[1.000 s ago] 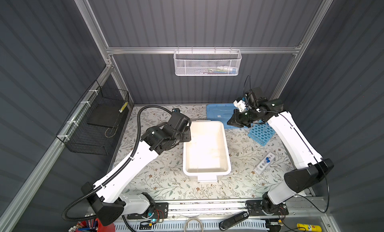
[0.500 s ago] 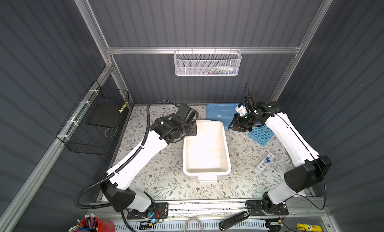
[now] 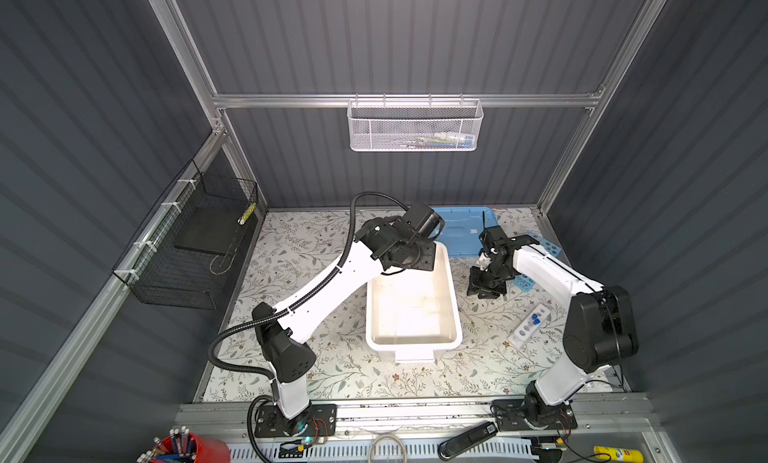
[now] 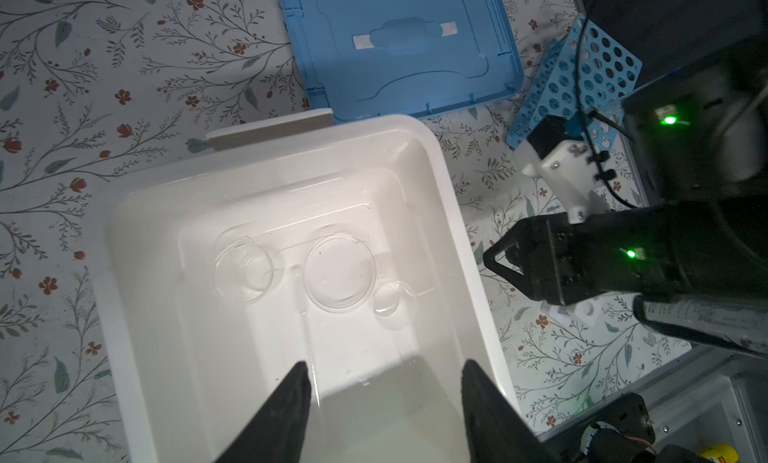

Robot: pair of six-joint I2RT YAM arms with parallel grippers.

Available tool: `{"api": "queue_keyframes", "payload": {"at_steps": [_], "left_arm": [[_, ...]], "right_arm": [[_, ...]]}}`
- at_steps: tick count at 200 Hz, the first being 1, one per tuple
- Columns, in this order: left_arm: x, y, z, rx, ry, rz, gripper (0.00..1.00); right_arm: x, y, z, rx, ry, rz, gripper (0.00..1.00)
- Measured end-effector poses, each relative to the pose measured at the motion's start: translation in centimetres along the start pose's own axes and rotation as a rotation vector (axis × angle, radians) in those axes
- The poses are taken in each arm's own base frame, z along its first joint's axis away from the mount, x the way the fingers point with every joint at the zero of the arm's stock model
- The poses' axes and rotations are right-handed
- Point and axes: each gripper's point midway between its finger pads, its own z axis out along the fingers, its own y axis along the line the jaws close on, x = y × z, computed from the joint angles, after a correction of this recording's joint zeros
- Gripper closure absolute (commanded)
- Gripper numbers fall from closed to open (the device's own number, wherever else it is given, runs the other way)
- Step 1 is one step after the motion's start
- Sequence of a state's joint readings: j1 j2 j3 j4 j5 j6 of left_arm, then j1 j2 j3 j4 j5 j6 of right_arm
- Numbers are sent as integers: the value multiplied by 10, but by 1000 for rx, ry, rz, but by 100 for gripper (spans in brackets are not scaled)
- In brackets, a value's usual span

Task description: Organize the chemistry lab equipment

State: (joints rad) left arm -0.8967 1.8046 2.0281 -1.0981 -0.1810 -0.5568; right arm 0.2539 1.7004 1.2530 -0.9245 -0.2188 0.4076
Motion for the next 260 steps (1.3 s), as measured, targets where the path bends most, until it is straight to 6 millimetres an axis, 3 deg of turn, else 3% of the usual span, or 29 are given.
{"api": "queue_keyframes", "payload": {"at_steps": [46, 63, 99, 135, 215, 260], "left_arm": [[3, -9, 0, 24, -10, -12, 40], [4, -12, 1, 32, -16, -15, 40], [19, -25, 13, 64, -2, 1, 40], [30, -28, 19, 85, -6, -1, 40], [25, -21, -21, 134, -115, -24, 38], [26, -16, -33, 145, -134, -19, 38]], "right_arm": [[-6, -1, 54, 60, 71, -44, 59], [-6, 2, 65, 63, 76, -60, 58], [-15, 14, 65, 48, 23, -91, 58], [-17, 11, 69, 52, -13, -95, 58], [-6, 25, 74, 77, -65, -142, 57], [-3, 27, 65, 79, -81, -146, 57]]}}
